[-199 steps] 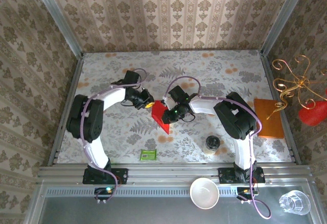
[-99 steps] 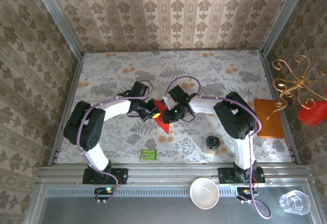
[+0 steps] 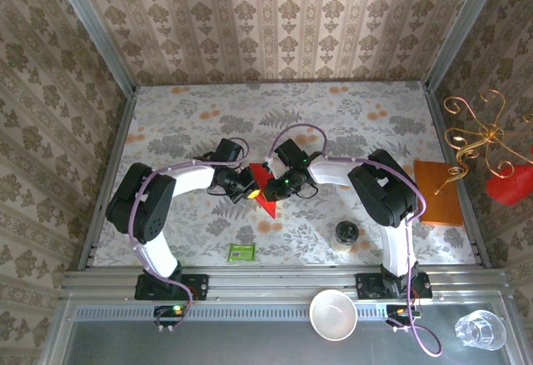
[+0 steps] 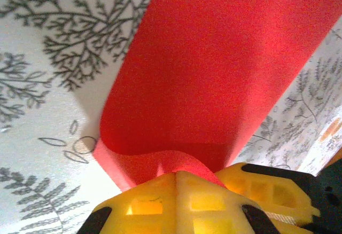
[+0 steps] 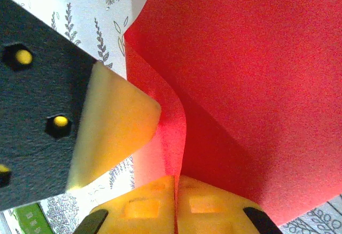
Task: Fold a paper plane with a square sheet of paper (pick it up from the middle)
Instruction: Third fold the triangle at the center of the table.
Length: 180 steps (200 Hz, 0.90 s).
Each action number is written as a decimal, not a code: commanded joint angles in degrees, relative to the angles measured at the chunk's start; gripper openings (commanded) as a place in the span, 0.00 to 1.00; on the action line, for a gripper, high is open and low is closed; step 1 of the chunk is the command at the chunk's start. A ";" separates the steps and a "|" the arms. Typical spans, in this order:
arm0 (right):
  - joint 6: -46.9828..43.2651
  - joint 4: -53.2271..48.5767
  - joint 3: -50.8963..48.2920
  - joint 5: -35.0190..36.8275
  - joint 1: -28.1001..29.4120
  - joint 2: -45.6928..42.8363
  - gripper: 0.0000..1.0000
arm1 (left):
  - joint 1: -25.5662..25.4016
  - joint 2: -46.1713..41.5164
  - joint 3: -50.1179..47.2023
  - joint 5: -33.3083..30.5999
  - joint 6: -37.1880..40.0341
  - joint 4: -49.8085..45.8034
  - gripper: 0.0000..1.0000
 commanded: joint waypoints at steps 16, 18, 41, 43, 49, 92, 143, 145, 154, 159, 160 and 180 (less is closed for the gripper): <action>0.36 -3.29 0.81 3.12 -0.78 2.32 0.10 | -0.17 1.65 -1.10 -0.81 -0.04 -0.51 0.03; 0.39 -3.36 0.81 3.13 -0.78 2.28 0.10 | -0.17 1.72 -1.17 -0.81 0.04 -0.53 0.03; 0.57 -3.28 0.72 3.29 -0.78 2.16 0.10 | 0.00 1.99 -1.58 -1.14 0.34 -0.62 0.03; 0.58 -3.30 0.72 3.32 -0.78 2.15 0.10 | 0.05 2.00 -1.62 -1.22 0.36 -0.62 0.03; 0.61 -3.37 0.72 3.38 -0.78 2.21 0.10 | 0.16 2.08 -1.79 -1.25 0.45 -0.62 0.03; 2.04 -3.82 1.07 3.28 -1.09 1.86 0.17 | 0.40 2.97 -3.91 -2.16 1.07 0.31 0.02; 8.86 -4.16 1.69 -0.26 -5.71 -4.11 0.42 | 1.32 3.58 -7.52 -2.32 0.63 4.25 0.01; 8.95 -4.17 1.69 -0.18 -5.88 -4.44 0.43 | 1.39 3.65 -7.48 -2.31 0.63 4.29 0.01; 9.30 -4.86 1.82 0.44 -6.52 -5.61 0.45 | 1.41 3.89 -7.22 -2.24 0.63 4.47 0.01; 9.37 -5.43 1.86 1.04 -6.82 -6.10 0.46 | 1.41 4.01 -7.02 -2.13 0.63 4.47 0.01; 9.37 -5.52 1.86 1.25 -6.92 -6.15 0.46 | 1.41 4.02 -7.01 -2.17 0.63 4.52 0.01; 9.55 -6.73 1.30 3.62 -7.80 -8.03 0.45 | 1.50 4.63 -6.15 -2.23 0.58 4.54 0.01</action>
